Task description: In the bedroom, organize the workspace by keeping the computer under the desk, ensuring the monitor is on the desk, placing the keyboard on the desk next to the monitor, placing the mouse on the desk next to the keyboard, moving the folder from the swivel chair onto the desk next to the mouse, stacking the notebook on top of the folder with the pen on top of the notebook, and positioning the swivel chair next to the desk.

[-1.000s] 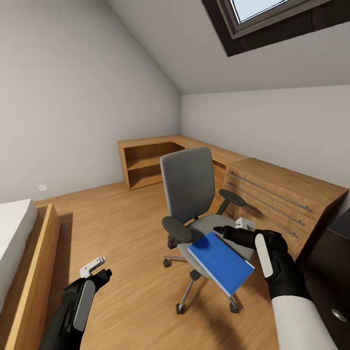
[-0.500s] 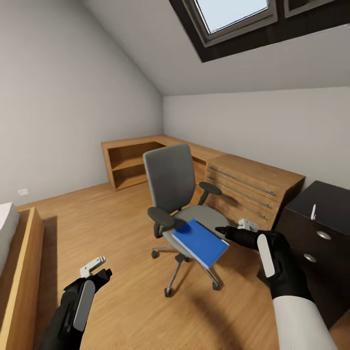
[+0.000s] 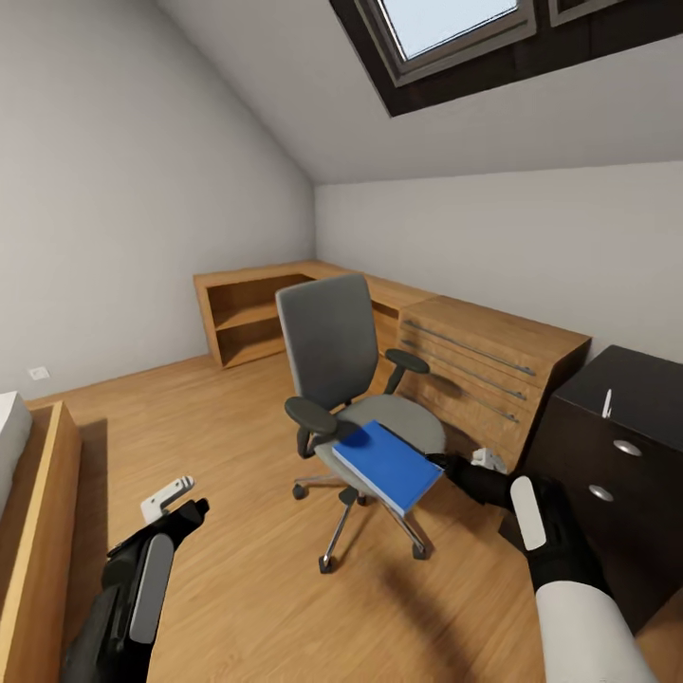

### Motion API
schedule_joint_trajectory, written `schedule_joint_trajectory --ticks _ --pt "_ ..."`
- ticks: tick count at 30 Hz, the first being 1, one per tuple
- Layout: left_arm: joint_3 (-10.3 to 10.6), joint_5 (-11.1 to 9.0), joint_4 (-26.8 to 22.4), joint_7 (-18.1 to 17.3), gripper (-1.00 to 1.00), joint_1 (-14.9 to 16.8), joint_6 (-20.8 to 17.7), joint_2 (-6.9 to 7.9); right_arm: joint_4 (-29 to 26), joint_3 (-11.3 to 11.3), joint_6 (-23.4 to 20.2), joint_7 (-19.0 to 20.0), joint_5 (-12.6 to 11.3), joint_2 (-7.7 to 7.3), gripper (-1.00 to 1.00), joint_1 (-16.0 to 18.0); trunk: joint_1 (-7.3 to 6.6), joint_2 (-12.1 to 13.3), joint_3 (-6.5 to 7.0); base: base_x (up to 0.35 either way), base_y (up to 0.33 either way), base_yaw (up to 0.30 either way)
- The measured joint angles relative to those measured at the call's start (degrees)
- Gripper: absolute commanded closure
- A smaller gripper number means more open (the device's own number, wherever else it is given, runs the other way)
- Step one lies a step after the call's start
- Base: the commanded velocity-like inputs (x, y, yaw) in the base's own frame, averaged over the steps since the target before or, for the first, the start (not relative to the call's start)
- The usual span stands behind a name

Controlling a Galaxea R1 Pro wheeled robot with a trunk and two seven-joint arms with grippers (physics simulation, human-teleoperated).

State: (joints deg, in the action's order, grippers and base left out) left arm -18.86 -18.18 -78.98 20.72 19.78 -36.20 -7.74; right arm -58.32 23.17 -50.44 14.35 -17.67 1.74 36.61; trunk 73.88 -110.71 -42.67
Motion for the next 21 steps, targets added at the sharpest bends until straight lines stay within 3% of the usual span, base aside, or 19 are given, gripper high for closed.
schedule_joint_trajectory --ticks 2,6,16,21 --pt "0.0 0.0 -1.3 0.0 -1.0 -0.5 0.0 -0.64 3.4 2.8 1.5 0.0 -0.5 -0.03 -1.0 0.0 0.44 -0.8 -0.36 0.0 0.0 0.0" --pt "0.0 0.1 -2.5 0.0 -1.0 -0.7 -0.1 -1.11 7.6 6.0 4.9 0.0 -0.8 -0.02 -1.0 0.0 1.32 -2.4 -1.08 0.0 0.0 0.0" --pt "0.1 0.2 -2.3 0.0 -1.0 -0.8 0.0 -1.2 11.0 7.4 12.1 -0.1 -1.5 -0.08 -1.0 0.1 3.52 -6.4 -2.87 0.0 0.0 0.0" --pt "0.1 0.2 -2.3 0.0 -1.0 -0.8 0.0 -1.22 13.8 9.0 15.5 0.3 -10.9 -0.63 -1.0 0.1 4.61 -8.4 -3.77 0.0 0.0 0.0"
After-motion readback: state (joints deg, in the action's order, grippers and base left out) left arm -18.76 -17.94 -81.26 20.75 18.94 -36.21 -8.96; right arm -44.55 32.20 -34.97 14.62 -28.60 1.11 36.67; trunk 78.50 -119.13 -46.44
